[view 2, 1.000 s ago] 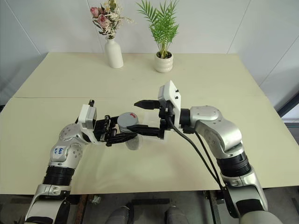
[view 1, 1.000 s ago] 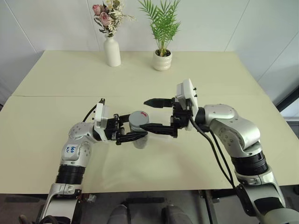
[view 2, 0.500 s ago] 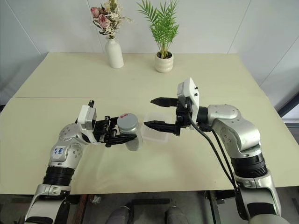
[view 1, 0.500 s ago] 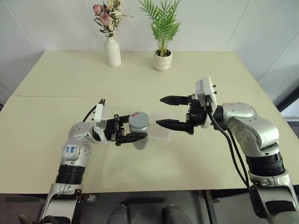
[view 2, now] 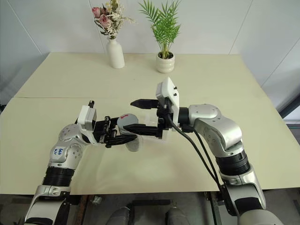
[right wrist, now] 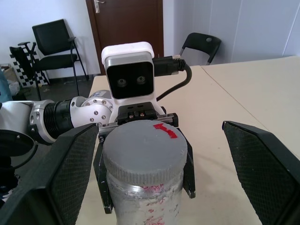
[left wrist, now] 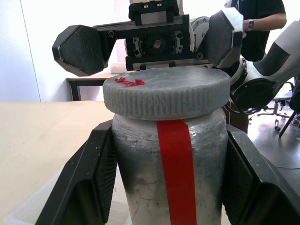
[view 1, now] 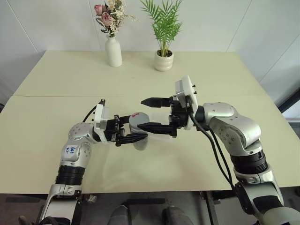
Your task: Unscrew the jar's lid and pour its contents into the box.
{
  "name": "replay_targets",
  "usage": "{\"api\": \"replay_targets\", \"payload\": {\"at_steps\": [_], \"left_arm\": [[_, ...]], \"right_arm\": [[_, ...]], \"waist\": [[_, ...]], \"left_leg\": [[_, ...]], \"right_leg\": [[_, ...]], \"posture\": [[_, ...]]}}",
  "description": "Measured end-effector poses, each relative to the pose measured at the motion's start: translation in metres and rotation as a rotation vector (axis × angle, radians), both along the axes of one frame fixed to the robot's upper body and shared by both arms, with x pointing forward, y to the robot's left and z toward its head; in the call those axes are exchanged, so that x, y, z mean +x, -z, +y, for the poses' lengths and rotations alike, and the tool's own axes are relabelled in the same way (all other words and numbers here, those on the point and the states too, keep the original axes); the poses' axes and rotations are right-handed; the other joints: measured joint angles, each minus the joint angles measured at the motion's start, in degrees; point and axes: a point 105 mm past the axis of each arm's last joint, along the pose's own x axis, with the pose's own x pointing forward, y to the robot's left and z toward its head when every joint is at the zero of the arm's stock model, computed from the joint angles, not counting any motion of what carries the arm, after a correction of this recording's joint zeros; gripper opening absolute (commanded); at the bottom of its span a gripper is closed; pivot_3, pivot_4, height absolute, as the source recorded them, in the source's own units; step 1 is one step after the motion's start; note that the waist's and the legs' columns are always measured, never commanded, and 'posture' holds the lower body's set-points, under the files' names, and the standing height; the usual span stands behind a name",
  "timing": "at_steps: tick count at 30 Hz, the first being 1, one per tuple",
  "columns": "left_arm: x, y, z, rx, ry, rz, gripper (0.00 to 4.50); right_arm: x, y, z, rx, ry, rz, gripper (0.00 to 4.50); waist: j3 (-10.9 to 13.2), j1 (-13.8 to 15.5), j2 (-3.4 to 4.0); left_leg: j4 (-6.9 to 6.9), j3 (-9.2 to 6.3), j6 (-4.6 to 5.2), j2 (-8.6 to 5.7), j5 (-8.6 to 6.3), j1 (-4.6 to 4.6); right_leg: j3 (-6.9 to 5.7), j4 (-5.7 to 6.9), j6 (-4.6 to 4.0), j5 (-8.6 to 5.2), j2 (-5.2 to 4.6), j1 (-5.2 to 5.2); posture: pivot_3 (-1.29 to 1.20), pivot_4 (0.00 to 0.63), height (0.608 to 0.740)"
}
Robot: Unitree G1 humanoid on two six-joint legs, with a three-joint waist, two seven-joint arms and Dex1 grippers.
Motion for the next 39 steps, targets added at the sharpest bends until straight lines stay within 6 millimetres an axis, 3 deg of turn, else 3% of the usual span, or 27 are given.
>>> {"api": "replay_targets", "payload": {"at_steps": [11,39], "left_arm": [[0.000,0.000,0.000,0.000,0.001,0.001,2.51],[0.000,0.000,0.000,0.000,-0.002,0.001,2.51]], "right_arm": [[-0.001,0.007,0.023,-0.042,-0.006,0.000,4.45],[0.005,0.008,0.011,-0.046,0.036,0.009,4.45]], "waist": [[0.00,-0.07,0.00],[0.00,-0.10,0.00]], "left_leg": [[-0.02,0.01,0.00,0.01,0.00,0.00],[-0.03,0.02,0.00,0.00,0.00,0.00]], "right_leg": [[0.01,0.02,0.00,0.00,0.00,-0.02],[0.01,0.00,0.00,0.00,0.00,-0.02]], "posture": [[0.00,0.150,0.740],[0.00,0.150,0.740]]}}
